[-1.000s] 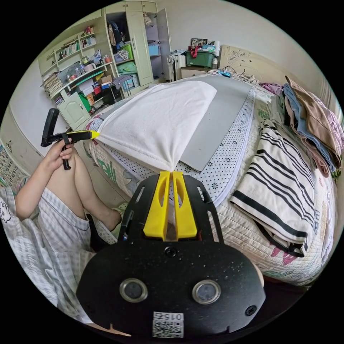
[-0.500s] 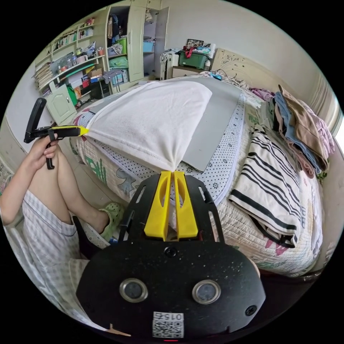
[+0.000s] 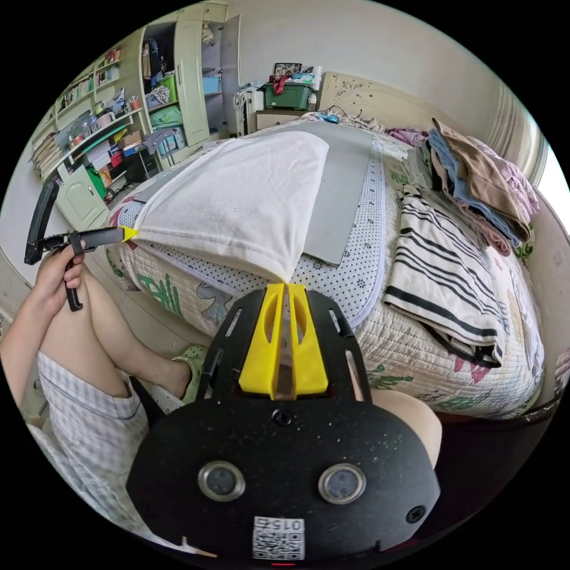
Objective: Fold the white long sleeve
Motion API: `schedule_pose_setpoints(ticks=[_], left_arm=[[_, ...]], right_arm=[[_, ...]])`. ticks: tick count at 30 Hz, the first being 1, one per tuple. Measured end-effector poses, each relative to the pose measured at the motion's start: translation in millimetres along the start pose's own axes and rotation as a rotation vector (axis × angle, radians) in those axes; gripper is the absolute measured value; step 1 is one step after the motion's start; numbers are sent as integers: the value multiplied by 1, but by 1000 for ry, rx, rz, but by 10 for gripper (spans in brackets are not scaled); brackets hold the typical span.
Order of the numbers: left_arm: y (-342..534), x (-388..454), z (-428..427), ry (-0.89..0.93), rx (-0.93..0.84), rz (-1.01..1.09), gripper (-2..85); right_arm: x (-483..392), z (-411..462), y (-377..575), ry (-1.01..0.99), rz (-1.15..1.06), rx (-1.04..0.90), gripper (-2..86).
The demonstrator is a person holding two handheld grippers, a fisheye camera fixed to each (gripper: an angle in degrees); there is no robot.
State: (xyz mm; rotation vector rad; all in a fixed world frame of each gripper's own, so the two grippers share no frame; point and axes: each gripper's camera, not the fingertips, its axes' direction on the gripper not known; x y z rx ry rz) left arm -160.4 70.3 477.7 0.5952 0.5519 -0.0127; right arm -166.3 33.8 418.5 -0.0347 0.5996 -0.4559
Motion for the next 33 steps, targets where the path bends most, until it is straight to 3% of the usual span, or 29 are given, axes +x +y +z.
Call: schedule_pose_setpoints(ticks=[4,10,14,19,23,26,31,33], left_arm=[[5,-8,-10,-3,14,-85,4],[24,-7,-41,-18,113,-81,4],[38,-11,-61,84,236,-64,2],[51,-3,-80,357,394,104,-6],[50,2,-92,474,494,95,-8],[48,5,-91,561,542,52,-7],[42,18,-112,544,666,85,13],[31,22,-125,504,712,118,61]], right_arm=[[-2,-12,11,-13,-24,-19,-4],[12,-62,43,73,69,149,-5],[27,-96,60,-26,121,274,-5],[26,-136,57,-149,188,335,-5],[-21,-200,52,67,106,535,-4],[-44,-242,51,217,198,680,-3],[-52,-278,58,121,196,886,9],[-40,-274,52,54,210,912,39]])
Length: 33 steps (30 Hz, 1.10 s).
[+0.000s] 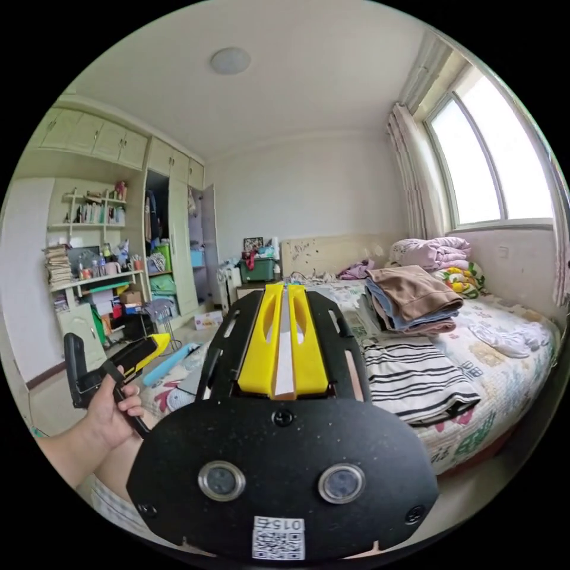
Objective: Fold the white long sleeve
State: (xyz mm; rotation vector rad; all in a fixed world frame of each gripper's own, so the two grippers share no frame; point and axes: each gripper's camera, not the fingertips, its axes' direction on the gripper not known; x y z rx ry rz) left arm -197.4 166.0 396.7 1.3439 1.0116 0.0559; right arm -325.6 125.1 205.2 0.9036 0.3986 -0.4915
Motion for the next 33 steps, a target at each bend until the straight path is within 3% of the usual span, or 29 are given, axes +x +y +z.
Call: schedule_pose_setpoints(ticks=[4,7,13,21,26,33], left_arm=[[-28,-10,7,-168,1,4,185],[-48,-35,22,-202,-47,40,186],[-79,-119,92,-207,-293,-55,163],[-88,-208,265,-212,-628,-139,160],[-78,-232,338,-253,-773,-117,162],[-61,-225,362,-338,-790,-47,152]], right_arm=[[29,44,2,-54,57,-39,78],[55,102,12,-63,56,-124,96],[103,254,40,-189,57,-467,154],[141,438,92,-252,110,-769,151],[149,495,120,-276,127,-861,141],[99,498,117,-233,-12,-805,109]])
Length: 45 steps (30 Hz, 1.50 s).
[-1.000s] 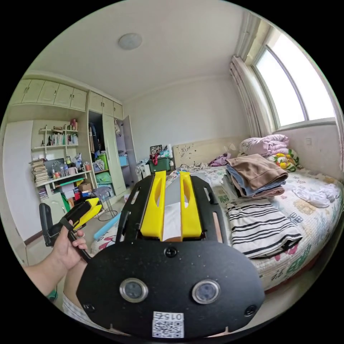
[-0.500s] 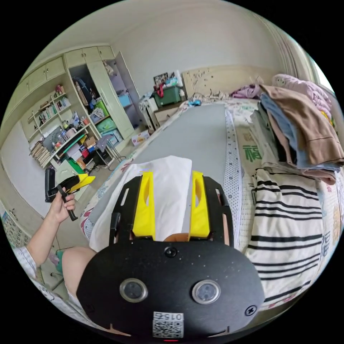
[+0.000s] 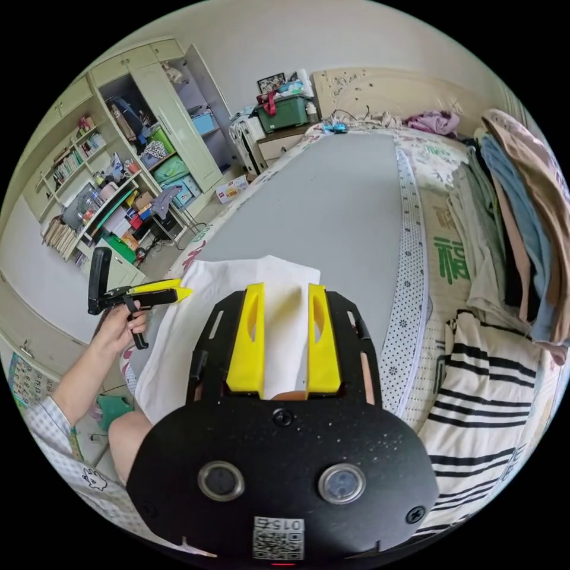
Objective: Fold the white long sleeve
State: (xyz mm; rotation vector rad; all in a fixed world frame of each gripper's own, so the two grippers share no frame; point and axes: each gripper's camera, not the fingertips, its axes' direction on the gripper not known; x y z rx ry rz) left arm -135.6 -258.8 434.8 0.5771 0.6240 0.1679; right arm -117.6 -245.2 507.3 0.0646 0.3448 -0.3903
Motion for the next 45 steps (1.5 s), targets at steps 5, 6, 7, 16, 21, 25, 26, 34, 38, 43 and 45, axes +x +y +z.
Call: schedule_pose_setpoints(ticks=[5,6,7,16,21,25,26,34,38,43,45], left_arm=[[33,39,-44,-89,243,-107,17],[44,55,-54,-113,306,-150,6],[48,64,-57,-124,324,-162,0],[69,136,-29,-376,342,-313,-5],[72,108,-10,-277,314,-481,-6],[70,101,-11,-211,368,-470,-8],[70,101,-13,-201,393,-437,-8],[73,62,-8,-80,382,-534,-7],[70,37,-1,113,348,-517,-7],[69,24,-3,97,332,-552,-8],[67,22,-3,92,322,-540,-8]], right_arm=[[-77,-4,32,222,-72,94,45],[-94,0,39,296,-14,116,22],[-103,3,43,323,11,122,16],[-172,52,85,271,108,89,-4],[-187,100,98,262,131,-28,-6],[-191,127,100,376,151,-86,-9],[-194,137,102,413,151,-106,-9],[-201,180,107,504,198,-123,-10],[-209,201,104,561,146,-175,-10],[-213,212,108,579,142,-173,-10],[-210,214,111,560,151,-158,-10]])
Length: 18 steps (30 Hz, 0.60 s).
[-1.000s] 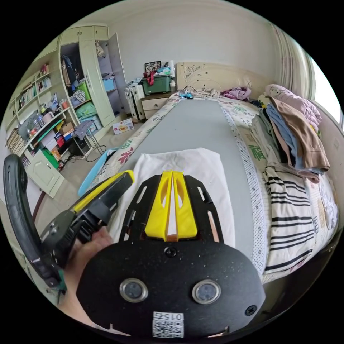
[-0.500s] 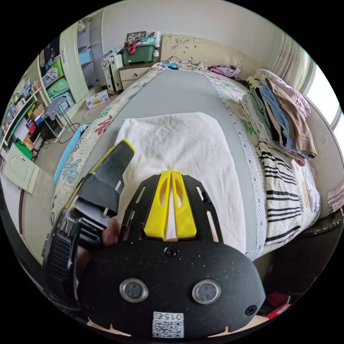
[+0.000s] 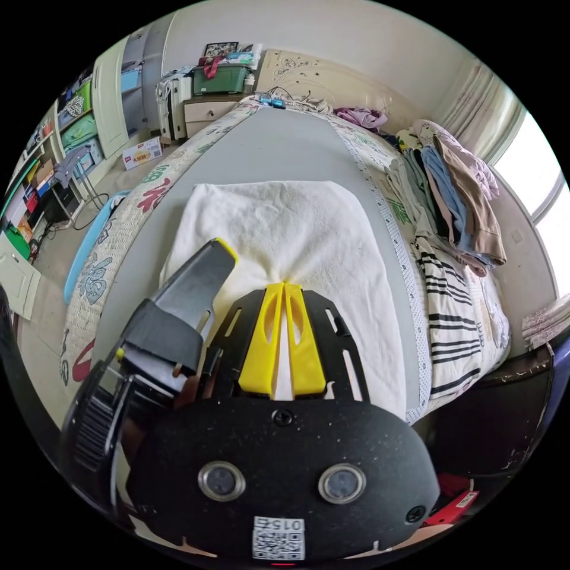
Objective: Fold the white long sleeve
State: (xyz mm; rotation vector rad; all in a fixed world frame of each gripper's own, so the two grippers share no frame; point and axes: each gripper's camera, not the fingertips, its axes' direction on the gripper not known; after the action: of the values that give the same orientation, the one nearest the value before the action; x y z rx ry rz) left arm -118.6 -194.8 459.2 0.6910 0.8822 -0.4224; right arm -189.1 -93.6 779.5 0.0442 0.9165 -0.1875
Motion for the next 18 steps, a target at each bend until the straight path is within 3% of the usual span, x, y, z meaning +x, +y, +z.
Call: schedule_pose_setpoints(ticks=[18], left_arm=[[-19,-14,-2,-22,-12,12,-9]], right_arm=[[-1,14,9,-27,24,32,-11]])
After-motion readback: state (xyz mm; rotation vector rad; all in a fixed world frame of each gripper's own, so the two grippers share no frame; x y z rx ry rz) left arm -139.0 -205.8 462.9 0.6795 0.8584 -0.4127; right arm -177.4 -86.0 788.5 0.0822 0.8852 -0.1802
